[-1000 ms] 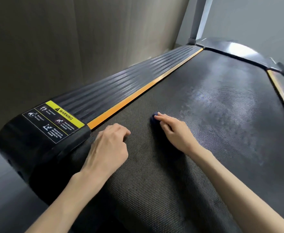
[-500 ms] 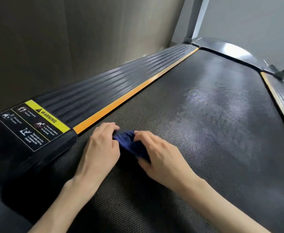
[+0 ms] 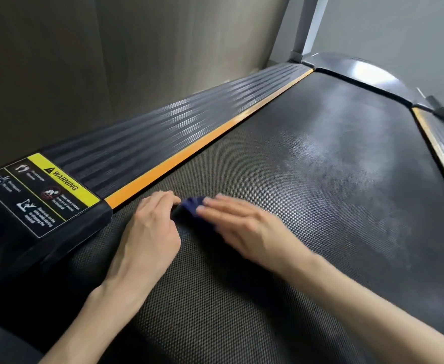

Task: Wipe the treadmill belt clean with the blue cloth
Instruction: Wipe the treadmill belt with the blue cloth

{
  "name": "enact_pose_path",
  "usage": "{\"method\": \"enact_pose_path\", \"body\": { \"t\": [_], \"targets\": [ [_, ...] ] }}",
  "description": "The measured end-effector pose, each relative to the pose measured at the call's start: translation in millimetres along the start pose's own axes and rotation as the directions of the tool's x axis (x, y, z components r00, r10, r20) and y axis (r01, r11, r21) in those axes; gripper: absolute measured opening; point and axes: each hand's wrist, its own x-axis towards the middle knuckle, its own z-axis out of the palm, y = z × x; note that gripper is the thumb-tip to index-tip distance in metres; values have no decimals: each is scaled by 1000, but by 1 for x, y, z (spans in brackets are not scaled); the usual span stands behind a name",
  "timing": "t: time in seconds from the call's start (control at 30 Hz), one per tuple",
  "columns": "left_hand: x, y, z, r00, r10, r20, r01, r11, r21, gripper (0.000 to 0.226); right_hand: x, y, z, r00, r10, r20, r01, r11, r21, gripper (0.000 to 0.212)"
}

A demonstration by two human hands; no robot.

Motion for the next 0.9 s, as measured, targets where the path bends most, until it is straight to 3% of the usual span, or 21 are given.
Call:
{"method": "enact_pose_path", "body": {
  "t": [0.07, 0.13, 0.2, 0.27, 0.33, 0.47, 0.57, 0.63, 0.67, 0.73, 0.83, 0.9],
  "targets": [
    [0, -2, 0, 1000, -1, -9, 1, 1000, 19, 42, 6, 52, -1, 972, 218, -86, -225, 971, -81, 35],
    [-1, -2, 0, 1000, 11, -11, -10, 999, 30, 42, 14, 96, -8, 867, 491, -90, -498, 861, -98, 38],
    [-2, -2, 0, 1000, 24, -10, -24, 999, 35, 41, 22, 114, -13, 767, 639, -59, -641, 765, -64, 40],
    [-3, -1, 0, 1000, 22, -8, -22, 999, 35, 42, 24, 102, -15, 755, 655, -41, -656, 755, -17, 41],
    [-3, 0, 0, 1000, 17, -10, -16, 999, 35, 42, 16, 68, -20, 798, 602, -7, -600, 797, 73, 42],
    [-2, 0, 2, 1000, 13, 9, -14, 999, 34, 41, -20, -22, -23, 954, 278, 114, -299, 922, 247, 42],
    [-1, 0, 1, 1000, 3, 13, -3, 1000, 25, 38, -37, -68, -14, 988, 46, 148, -91, 944, 318, 42],
    [-1, 0, -1, 1000, 0, 20, 0, 1000, 16, 38, -33, -58, -12, 992, -21, 122, -14, 962, 273, 38],
    [-1, -1, -2, 1000, -4, 20, 3, 1000, 12, 39, -27, -41, -10, 994, 18, 108, -41, 976, 213, 37],
    [-2, -1, -5, 999, -17, 35, 16, 1000, 13, 43, -13, 12, -4, 970, 239, 40, -242, 966, 90, 39],
    [-2, 0, -11, 998, -11, 57, 13, 1000, -18, 48, 11, 82, -10, 827, 558, -67, -559, 829, 4, 40],
    [-3, 2, -19, 999, -18, 48, 22, 998, -64, 51, 18, 90, -10, 782, 619, -76, -623, 781, -42, 40]
  ]
}}
